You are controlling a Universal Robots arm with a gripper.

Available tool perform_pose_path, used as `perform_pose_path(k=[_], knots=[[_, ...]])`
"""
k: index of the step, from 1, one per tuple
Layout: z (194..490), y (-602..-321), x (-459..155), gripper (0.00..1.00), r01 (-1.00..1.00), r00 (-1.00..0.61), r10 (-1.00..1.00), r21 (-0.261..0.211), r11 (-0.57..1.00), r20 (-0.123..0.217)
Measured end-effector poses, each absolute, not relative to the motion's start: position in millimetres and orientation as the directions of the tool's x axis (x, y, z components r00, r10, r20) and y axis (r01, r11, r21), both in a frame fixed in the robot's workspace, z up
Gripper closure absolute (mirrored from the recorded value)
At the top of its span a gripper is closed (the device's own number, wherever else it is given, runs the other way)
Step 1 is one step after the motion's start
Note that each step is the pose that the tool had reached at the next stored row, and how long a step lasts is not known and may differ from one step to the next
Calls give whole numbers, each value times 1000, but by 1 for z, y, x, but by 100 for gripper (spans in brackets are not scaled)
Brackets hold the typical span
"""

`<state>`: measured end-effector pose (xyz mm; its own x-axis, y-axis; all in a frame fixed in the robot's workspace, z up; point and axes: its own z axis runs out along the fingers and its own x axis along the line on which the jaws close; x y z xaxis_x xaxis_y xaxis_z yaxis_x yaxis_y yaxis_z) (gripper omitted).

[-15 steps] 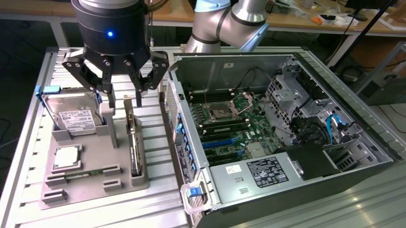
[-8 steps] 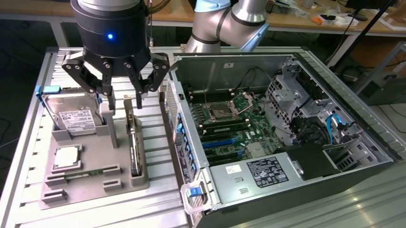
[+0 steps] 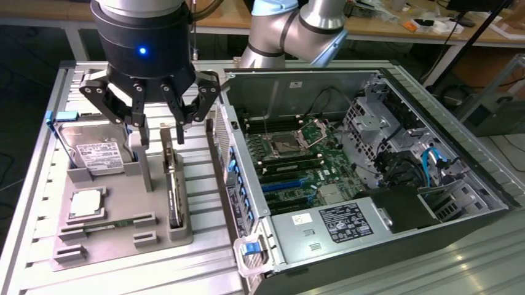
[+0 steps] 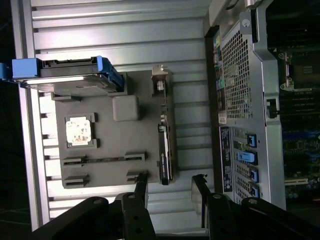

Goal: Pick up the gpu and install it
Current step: 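Pick up the gpu and move the gpu toward the slot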

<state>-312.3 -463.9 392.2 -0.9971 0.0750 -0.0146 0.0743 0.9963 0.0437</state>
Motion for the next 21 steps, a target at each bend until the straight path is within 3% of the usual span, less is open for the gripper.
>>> perform_pose_path(k=[21], knots=[[383, -464, -312, 52, 74, -997, 75, 44, 996, -15]])
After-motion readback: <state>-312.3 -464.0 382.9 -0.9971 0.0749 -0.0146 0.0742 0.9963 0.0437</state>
